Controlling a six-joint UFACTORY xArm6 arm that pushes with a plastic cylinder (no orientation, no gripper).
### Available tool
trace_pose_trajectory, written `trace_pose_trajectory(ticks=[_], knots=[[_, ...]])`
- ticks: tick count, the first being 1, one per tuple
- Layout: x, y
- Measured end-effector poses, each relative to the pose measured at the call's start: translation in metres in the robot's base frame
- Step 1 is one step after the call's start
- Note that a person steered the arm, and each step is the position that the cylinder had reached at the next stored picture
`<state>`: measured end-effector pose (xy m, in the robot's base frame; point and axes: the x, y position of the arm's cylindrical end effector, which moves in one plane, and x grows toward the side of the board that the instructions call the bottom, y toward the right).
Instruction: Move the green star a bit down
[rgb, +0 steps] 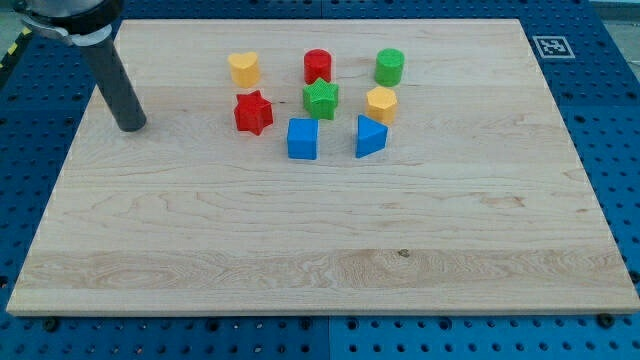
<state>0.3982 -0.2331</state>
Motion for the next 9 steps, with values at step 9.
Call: trace_pose_trajectory(ticks=[9], knots=[[-0.040, 0.183]])
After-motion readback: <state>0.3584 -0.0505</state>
